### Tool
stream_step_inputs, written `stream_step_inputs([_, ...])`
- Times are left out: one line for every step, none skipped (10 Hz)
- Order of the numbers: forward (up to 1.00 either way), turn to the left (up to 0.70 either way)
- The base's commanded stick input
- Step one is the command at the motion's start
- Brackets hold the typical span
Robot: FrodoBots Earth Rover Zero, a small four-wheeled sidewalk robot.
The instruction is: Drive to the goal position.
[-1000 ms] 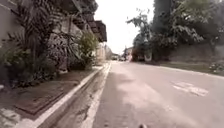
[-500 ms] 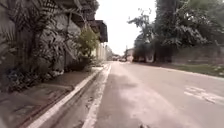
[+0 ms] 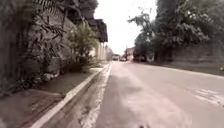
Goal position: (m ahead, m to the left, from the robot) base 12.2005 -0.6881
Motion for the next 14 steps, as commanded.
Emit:
stream_step_inputs([0.70, 0.00])
stream_step_inputs([0.70, 0.00])
stream_step_inputs([0.70, 0.00])
stream_step_inputs([0.70, 0.00])
stream_step_inputs([0.70, 0.00])
stream_step_inputs([0.70, 0.00])
stream_step_inputs([0.70, 0.00])
stream_step_inputs([0.70, 0.00])
stream_step_inputs([0.70, 0.00])
stream_step_inputs([0.70, 0.00])
stream_step_inputs([0.70, -0.04])
stream_step_inputs([0.70, -0.17])
stream_step_inputs([0.70, -0.23])
stream_step_inputs([0.70, -0.09])
